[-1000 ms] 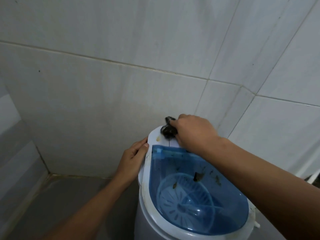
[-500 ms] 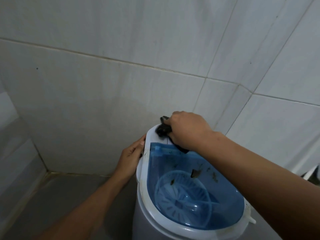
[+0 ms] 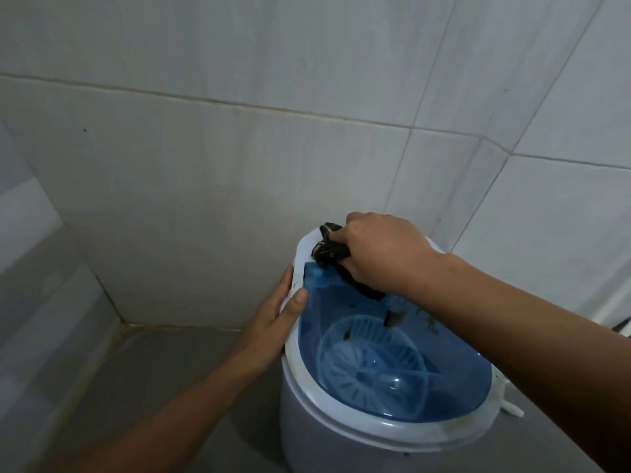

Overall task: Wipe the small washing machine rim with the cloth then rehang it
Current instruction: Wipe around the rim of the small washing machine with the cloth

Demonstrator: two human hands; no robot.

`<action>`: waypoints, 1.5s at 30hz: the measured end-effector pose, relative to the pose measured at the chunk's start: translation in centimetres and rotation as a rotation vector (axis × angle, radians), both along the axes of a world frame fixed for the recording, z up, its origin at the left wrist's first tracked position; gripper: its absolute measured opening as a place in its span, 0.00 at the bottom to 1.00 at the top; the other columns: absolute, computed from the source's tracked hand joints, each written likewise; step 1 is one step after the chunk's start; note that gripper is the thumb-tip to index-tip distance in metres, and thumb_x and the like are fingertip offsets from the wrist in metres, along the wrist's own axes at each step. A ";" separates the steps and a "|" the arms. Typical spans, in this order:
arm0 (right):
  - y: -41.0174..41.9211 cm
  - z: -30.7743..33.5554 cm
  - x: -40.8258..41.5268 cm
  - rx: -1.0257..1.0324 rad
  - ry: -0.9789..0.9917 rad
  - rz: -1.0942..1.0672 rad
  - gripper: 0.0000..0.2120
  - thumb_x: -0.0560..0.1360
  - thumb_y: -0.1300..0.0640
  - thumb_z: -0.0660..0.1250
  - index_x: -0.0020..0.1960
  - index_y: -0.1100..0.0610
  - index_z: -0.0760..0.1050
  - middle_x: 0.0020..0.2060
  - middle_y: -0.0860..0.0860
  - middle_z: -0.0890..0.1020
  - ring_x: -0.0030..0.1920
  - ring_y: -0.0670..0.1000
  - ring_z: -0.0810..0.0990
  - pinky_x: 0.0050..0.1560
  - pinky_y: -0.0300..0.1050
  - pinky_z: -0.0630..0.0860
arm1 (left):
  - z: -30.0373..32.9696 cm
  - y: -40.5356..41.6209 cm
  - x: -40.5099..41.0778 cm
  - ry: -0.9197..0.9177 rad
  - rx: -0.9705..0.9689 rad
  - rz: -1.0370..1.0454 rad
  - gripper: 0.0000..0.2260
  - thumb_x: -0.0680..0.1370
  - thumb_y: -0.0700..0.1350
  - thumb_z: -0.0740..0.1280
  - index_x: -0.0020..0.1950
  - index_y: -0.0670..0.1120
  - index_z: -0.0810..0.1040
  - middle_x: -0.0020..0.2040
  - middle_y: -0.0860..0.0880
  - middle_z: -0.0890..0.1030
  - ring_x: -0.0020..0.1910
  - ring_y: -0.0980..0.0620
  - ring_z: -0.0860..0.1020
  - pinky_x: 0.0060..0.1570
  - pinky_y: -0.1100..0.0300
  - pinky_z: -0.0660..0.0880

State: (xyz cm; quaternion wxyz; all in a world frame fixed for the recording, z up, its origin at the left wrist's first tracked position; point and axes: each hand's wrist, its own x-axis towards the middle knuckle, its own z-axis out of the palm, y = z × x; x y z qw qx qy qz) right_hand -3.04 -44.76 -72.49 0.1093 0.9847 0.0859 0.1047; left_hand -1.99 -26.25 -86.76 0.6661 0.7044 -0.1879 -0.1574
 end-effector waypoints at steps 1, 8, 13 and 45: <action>-0.2 0.2 0.0 0.015 0.011 0.001 0.15 0.78 0.51 0.64 0.63 0.46 0.78 0.49 0.49 0.77 0.47 0.55 0.79 0.37 0.46 0.66 | 0.2 0.2 -0.2 -0.008 0.006 -0.012 0.45 0.65 0.82 0.61 0.80 0.69 0.59 0.77 0.59 0.72 0.72 0.55 0.75 0.71 0.45 0.74; -0.3 0.8 2.0 0.047 -0.024 -0.147 0.13 0.76 0.55 0.66 0.59 0.51 0.81 0.45 0.50 0.77 0.40 0.55 0.75 0.37 0.46 0.68 | 1.0 0.0 -1.0 -0.021 -0.027 0.024 0.42 0.69 0.79 0.59 0.81 0.64 0.62 0.77 0.58 0.72 0.72 0.57 0.75 0.72 0.49 0.73; -0.3 0.6 0.1 0.087 0.046 -0.025 0.13 0.76 0.52 0.67 0.60 0.46 0.81 0.47 0.49 0.80 0.43 0.55 0.79 0.35 0.45 0.67 | 0.6 -0.4 -0.9 0.051 -0.072 0.171 0.22 0.83 0.63 0.52 0.75 0.63 0.72 0.70 0.58 0.80 0.66 0.59 0.80 0.69 0.51 0.76; 6.9 3.3 -1.6 0.061 0.201 -0.192 0.12 0.79 0.55 0.65 0.60 0.58 0.76 0.48 0.52 0.76 0.44 0.54 0.73 0.42 0.47 0.69 | -0.4 0.1 -1.1 0.010 -0.068 0.194 0.22 0.83 0.51 0.59 0.78 0.50 0.72 0.73 0.51 0.78 0.72 0.51 0.76 0.74 0.43 0.70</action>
